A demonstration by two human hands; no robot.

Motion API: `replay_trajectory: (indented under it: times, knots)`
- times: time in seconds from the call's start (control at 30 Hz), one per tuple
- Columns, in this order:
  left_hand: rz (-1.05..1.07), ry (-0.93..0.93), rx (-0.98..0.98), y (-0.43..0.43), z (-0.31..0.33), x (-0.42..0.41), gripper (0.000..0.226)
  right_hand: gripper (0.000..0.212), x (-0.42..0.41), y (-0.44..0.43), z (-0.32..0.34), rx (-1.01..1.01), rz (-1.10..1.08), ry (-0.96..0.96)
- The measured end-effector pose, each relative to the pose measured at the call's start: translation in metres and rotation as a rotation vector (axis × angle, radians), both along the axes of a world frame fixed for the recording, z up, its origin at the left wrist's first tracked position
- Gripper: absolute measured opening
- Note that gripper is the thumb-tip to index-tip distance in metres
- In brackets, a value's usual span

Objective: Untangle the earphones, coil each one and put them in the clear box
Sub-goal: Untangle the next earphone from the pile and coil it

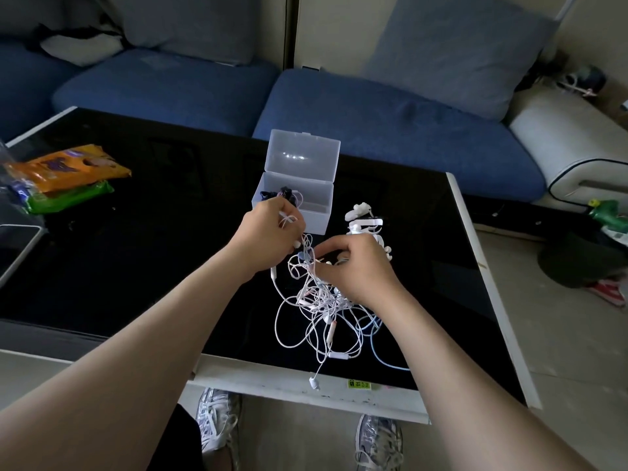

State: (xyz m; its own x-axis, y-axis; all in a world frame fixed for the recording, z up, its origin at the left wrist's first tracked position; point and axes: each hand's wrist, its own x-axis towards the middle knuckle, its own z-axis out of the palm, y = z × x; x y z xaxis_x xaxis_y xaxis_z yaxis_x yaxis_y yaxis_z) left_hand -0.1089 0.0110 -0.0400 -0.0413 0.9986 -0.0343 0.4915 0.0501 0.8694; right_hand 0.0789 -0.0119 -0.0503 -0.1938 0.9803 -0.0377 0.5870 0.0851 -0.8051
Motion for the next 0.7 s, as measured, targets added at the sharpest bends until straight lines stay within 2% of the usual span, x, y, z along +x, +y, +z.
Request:
replay_trajectory:
  times: [0.17, 0.4, 0.5, 0.57, 0.7]
  knots:
    - [-0.027, -0.007, -0.042, 0.002, 0.0, -0.001, 0.007, 0.001, -0.007, 0.002, -0.003, 0.014, 0.033, 0.061]
    - [-0.044, -0.098, -0.096, 0.005, 0.002, -0.001, 0.008, 0.006, -0.008, 0.009, 0.002, -0.073, 0.002, 0.141]
    - [-0.028, -0.02, -0.072, 0.009, 0.0, -0.004, 0.021, 0.011, -0.007, 0.012, 0.004, 0.019, -0.091, 0.1]
    - [-0.012, 0.044, -0.072, 0.009, -0.002, -0.007, 0.02, 0.013, -0.004, 0.015, 0.004, 0.095, -0.165, 0.099]
    - [0.031, 0.14, -0.116, 0.008, -0.004, -0.009, 0.028, 0.027, 0.0, 0.015, 0.011, 0.065, -0.253, 0.214]
